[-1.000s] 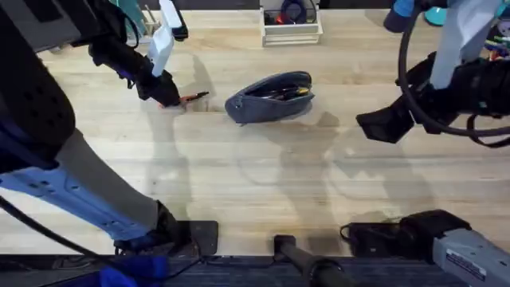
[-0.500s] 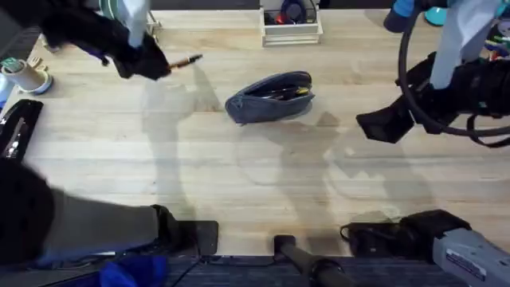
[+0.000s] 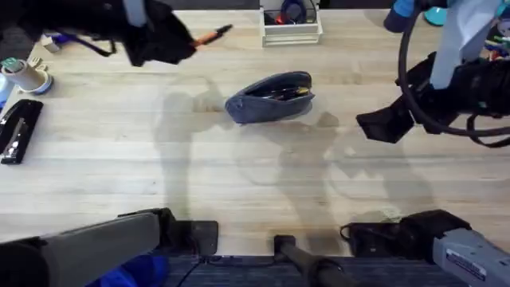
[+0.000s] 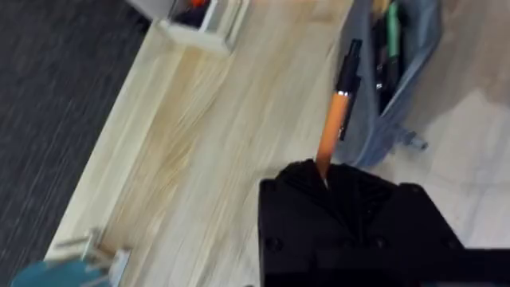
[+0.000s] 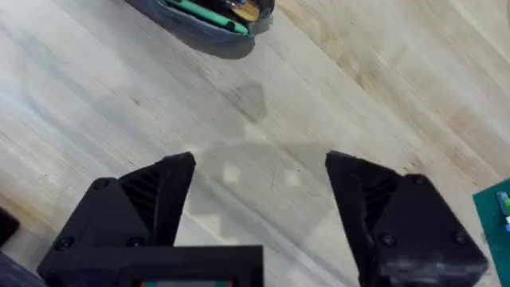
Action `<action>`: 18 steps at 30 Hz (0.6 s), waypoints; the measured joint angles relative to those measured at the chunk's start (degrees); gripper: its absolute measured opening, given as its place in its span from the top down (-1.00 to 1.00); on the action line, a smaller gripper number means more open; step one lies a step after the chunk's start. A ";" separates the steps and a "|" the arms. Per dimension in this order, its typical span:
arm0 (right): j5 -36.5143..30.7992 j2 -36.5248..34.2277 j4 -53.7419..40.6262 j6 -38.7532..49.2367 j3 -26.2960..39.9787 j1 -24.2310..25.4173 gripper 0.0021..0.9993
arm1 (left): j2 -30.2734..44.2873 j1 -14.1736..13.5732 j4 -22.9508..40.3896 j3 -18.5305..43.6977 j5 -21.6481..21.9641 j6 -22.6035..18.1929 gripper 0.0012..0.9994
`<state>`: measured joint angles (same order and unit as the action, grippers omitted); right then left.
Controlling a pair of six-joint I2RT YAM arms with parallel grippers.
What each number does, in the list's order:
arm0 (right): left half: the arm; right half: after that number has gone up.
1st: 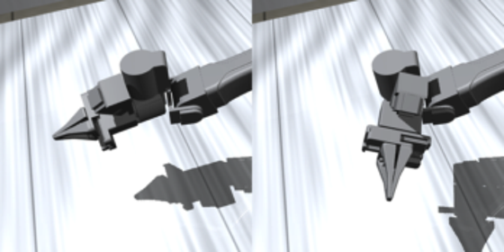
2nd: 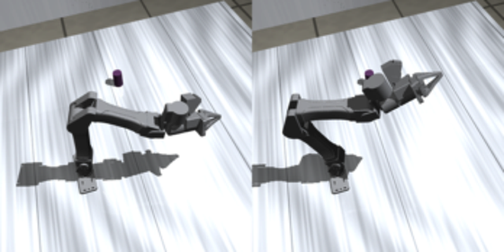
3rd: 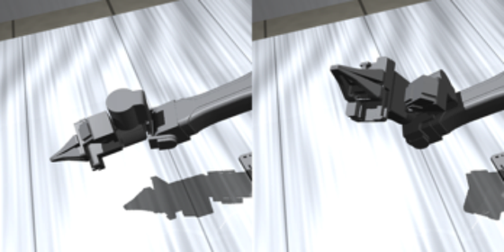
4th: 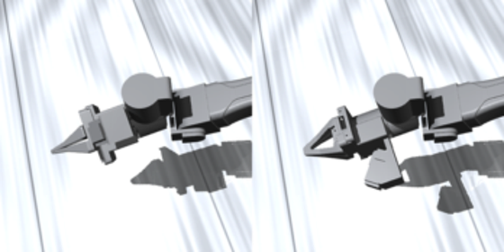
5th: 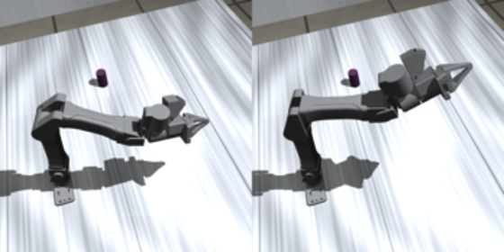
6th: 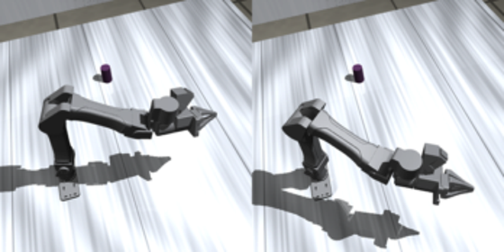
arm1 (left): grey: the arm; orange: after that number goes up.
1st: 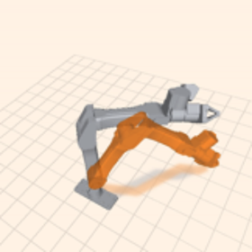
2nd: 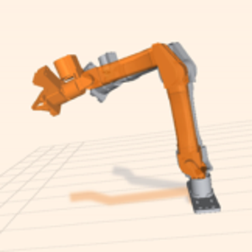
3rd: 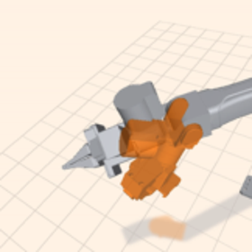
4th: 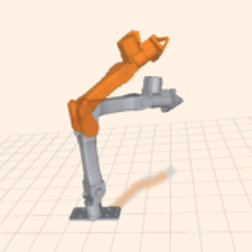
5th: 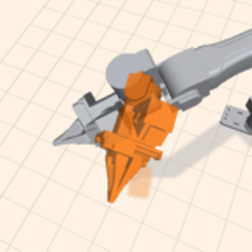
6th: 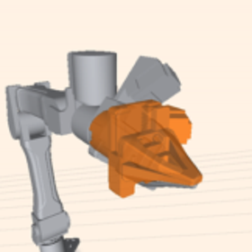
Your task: Unzip the bag, pick up the pens from the table one at a time and place them inside, then zip the bag closed.
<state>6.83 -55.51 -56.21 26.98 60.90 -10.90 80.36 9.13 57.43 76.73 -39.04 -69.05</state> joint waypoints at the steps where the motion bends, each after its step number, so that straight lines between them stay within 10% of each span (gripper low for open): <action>1: 0.00 -0.01 0.01 0.00 0.00 0.00 -1.00 | 0.00 -1.30 0.02 0.00 -0.30 0.51 0.92; 18: 0.00 0.00 0.00 -0.01 0.00 0.00 -1.00 | 0.00 -22.09 -5.61 0.00 0.61 14.28 0.92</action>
<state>6.83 -55.51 -56.21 26.98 60.90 -10.90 80.36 -12.96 51.81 76.73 -38.43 -54.77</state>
